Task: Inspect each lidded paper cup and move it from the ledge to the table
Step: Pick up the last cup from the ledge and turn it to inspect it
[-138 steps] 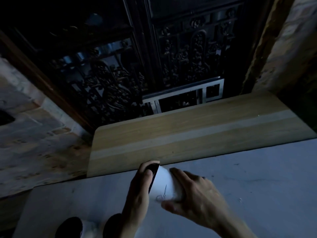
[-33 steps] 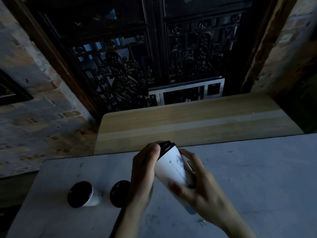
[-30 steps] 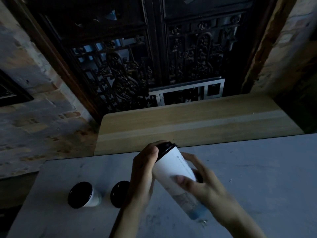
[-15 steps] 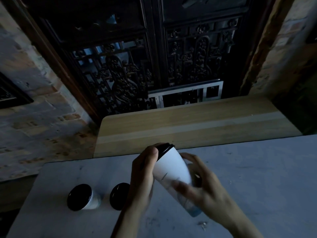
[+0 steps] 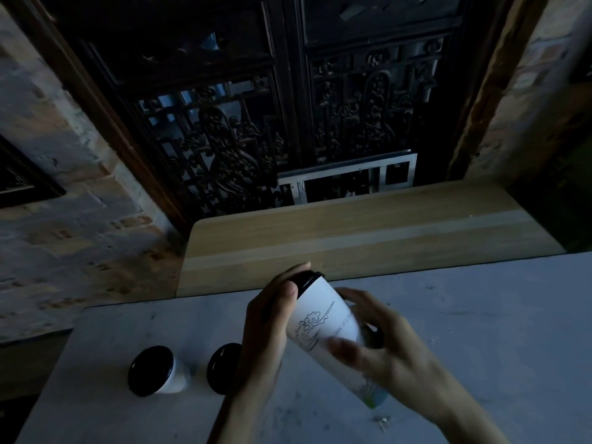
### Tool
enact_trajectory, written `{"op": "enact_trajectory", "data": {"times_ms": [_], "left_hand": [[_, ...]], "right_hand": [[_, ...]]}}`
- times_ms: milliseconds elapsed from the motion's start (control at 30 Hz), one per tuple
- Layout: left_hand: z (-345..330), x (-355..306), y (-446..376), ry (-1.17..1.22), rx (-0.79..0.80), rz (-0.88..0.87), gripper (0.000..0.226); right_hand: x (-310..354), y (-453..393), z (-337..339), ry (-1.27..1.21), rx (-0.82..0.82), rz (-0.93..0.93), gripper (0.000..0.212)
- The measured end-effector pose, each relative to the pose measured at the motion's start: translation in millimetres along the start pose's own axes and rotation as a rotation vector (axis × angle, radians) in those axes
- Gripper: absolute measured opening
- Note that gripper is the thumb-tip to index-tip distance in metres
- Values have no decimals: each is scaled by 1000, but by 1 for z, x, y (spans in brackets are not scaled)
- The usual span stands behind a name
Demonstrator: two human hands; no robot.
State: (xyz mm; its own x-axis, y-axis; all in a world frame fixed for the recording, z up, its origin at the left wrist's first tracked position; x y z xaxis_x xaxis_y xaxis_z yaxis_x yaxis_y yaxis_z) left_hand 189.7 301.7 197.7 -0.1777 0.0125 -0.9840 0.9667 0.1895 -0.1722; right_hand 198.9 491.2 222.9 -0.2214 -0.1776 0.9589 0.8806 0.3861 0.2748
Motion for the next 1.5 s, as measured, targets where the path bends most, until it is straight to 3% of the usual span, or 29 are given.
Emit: {"op": "enact_trajectory", "data": {"times_ms": [100, 200, 333, 400, 467, 633, 767, 900, 1033, 1267, 1333, 1433, 1500], "left_hand": [[5, -1, 0, -5, 95, -17, 64], [2, -3, 2, -4, 83, 7, 60], [-6, -7, 2, 79, -68, 135, 44], [-8, -9, 1, 177, -165, 260, 41], [-7, -9, 3, 296, -202, 394, 47], [-18, -11, 8, 447, -64, 527, 57], [-33, -10, 14, 513, 25, 569, 59], [-44, -4, 27, 574, 98, 653, 70], [-43, 2, 33, 599, 192, 631, 73], [-48, 6, 34, 442, 89, 534, 64], [-48, 7, 34, 448, 111, 525, 63], [-44, 9, 34, 507, 183, 574, 73], [-42, 10, 34, 532, 229, 581, 74]], "right_hand": [[-7, 0, 6, -166, 77, -129, 56], [-14, 0, 6, -236, 96, -188, 56], [-13, -2, 7, -233, 5, -81, 53], [-14, 1, 14, -262, -31, 2, 62], [-11, 5, 15, -255, 33, 108, 76], [-8, -7, 14, -141, -193, 361, 67], [-6, -19, 20, -340, -203, 389, 79], [-7, -30, 22, -345, -138, 323, 94], [-9, -31, 24, -401, -82, 256, 100], [-19, -27, 6, -572, -298, 268, 101], [-18, -25, 8, -590, -259, 266, 94], [-10, -21, 15, -569, -77, 313, 62], [-4, -19, 18, -549, -26, 316, 56]]}}
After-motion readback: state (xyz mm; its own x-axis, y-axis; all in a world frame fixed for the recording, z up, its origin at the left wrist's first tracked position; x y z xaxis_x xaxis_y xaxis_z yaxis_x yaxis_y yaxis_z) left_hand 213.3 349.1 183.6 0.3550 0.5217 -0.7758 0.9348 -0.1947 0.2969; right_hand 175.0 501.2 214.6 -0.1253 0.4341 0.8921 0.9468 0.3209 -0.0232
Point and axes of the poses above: each hand's wrist, its own y-axis away from the middle knuckle, its own z-axis out of the back of the hand, x = y × z, the point moved 1 cm from there along -y, towards the middle knuckle, and after that the axes turned 7 degrees about -z, right-handed, at the moved point
